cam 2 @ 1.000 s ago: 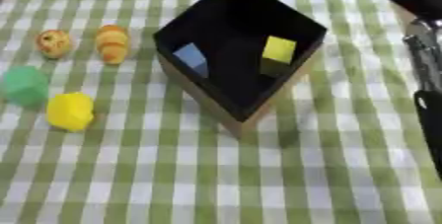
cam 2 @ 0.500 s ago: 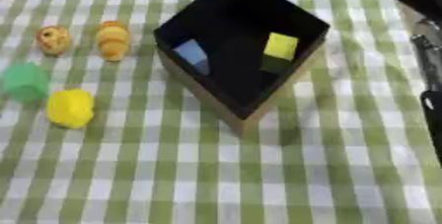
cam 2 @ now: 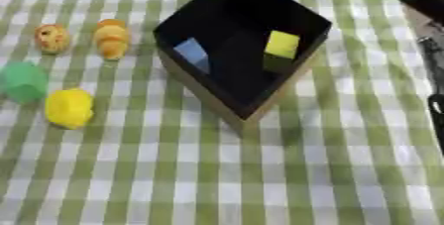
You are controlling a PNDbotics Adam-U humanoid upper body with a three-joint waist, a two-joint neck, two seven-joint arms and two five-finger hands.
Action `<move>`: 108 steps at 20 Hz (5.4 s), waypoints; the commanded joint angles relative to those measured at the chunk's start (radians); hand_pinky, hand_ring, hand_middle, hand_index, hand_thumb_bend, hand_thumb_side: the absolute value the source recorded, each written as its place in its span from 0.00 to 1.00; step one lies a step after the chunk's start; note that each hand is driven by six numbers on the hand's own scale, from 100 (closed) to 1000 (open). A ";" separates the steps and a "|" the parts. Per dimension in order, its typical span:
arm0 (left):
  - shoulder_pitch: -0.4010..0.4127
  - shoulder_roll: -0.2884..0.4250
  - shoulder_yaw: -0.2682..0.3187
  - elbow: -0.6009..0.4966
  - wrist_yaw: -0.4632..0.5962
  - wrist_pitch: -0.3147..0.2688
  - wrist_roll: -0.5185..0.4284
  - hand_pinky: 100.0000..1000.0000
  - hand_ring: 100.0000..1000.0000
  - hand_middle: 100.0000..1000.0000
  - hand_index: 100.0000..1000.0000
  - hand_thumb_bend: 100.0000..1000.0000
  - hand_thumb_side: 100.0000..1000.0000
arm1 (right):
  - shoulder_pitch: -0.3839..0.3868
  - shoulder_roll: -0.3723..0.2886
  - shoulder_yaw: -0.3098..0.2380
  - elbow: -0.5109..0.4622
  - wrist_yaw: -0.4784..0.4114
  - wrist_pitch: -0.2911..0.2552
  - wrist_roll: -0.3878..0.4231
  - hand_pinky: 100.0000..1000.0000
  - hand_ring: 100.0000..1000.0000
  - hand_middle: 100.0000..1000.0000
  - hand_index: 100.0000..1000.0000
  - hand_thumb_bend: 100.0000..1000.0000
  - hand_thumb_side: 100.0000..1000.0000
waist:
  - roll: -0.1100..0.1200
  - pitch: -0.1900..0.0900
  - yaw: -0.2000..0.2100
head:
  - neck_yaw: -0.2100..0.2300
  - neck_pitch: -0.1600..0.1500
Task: Pick up objects on the table and place them in the box.
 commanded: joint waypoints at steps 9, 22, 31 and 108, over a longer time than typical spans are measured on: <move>-0.109 -0.031 -0.021 0.074 -0.051 -0.035 -0.018 0.92 0.91 0.85 0.87 0.49 0.18 | -0.019 -0.011 0.003 -0.016 -0.011 0.003 0.013 0.85 0.82 0.60 0.84 0.00 0.49 | 0.006 -0.018 -0.008 | 0.009 -0.014; -0.219 -0.107 -0.054 0.174 -0.085 -0.080 -0.057 0.87 0.86 0.74 0.79 0.44 0.14 | -0.019 -0.007 0.006 -0.016 -0.015 0.009 0.022 0.85 0.82 0.60 0.85 0.00 0.49 | 0.012 -0.015 -0.013 | 0.023 -0.010; -0.220 -0.113 -0.051 0.172 -0.089 -0.079 0.003 0.78 0.67 0.51 0.60 0.26 0.02 | -0.017 -0.007 0.005 -0.016 -0.016 0.009 0.022 0.85 0.82 0.60 0.85 0.00 0.49 | 0.010 -0.018 -0.014 | 0.024 -0.005; -0.614 -0.777 -0.060 0.297 -0.720 -0.249 0.061 0.90 0.86 0.83 0.90 0.52 0.47 | -0.191 0.072 0.019 -0.016 -0.044 -0.038 -0.032 0.85 0.82 0.63 0.84 0.00 0.50 | -0.014 -0.039 -0.132 | 0.143 -0.024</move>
